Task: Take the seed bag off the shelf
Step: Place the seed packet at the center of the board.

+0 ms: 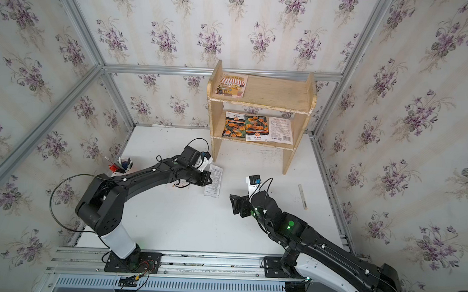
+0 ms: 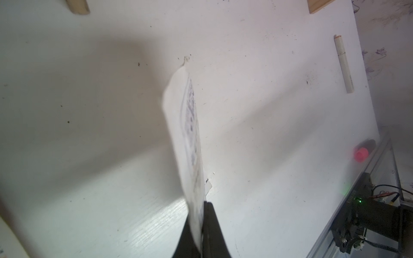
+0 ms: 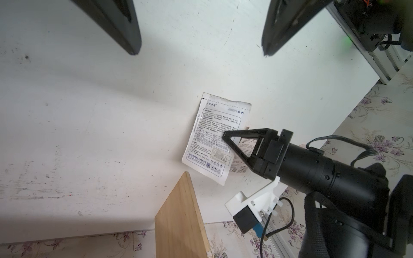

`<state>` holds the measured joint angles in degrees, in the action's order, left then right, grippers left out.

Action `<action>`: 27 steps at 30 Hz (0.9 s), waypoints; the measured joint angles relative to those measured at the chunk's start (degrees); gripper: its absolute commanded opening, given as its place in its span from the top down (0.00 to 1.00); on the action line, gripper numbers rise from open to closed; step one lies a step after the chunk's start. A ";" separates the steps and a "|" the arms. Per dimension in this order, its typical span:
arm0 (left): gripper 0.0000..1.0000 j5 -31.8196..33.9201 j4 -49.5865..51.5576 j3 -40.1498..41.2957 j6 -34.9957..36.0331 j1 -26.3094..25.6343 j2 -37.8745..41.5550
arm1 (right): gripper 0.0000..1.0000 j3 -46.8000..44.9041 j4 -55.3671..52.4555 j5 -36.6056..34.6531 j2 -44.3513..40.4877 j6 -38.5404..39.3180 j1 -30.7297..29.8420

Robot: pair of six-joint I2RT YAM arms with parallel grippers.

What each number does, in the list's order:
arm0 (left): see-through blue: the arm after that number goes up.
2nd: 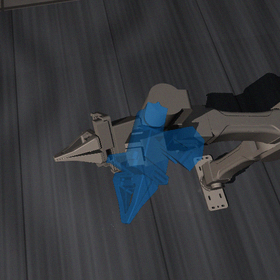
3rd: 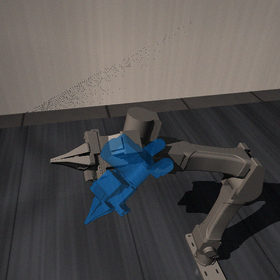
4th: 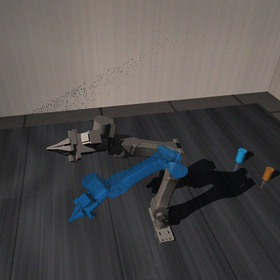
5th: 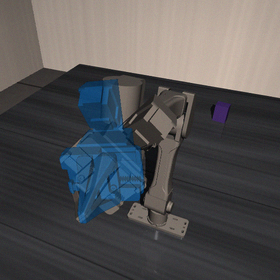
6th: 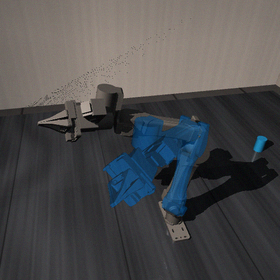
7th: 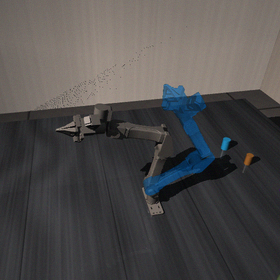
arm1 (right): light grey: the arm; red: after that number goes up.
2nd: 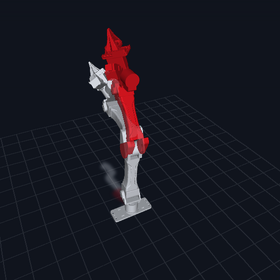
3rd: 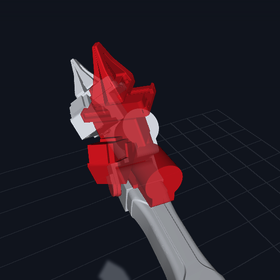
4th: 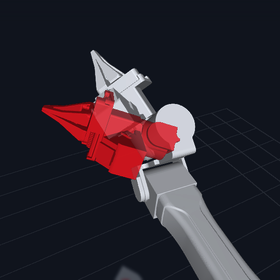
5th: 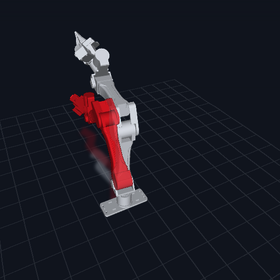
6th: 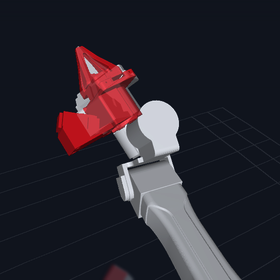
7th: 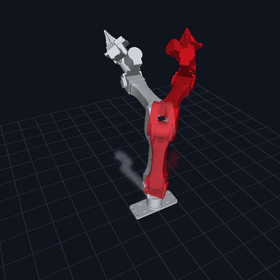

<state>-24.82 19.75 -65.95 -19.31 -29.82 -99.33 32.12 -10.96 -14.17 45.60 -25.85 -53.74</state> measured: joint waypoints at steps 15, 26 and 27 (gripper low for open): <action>0.97 1.36 0.68 -8.31 3.26 2.51 -10.47 | 0.11 -0.24 1.20 -0.13 0.83 1.31 0.00; 0.76 3.91 1.95 -9.03 4.55 3.56 -13.62 | 0.11 -0.24 0.79 -0.20 0.83 1.66 0.00; 0.75 4.11 1.97 -9.20 4.63 3.67 -13.86 | 0.11 -0.24 0.79 -0.33 0.79 1.73 0.00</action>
<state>-20.71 21.71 -75.16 -14.68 -26.15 -113.19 31.88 -10.17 -14.50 46.39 -24.12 -53.74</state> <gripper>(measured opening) 0.232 0.886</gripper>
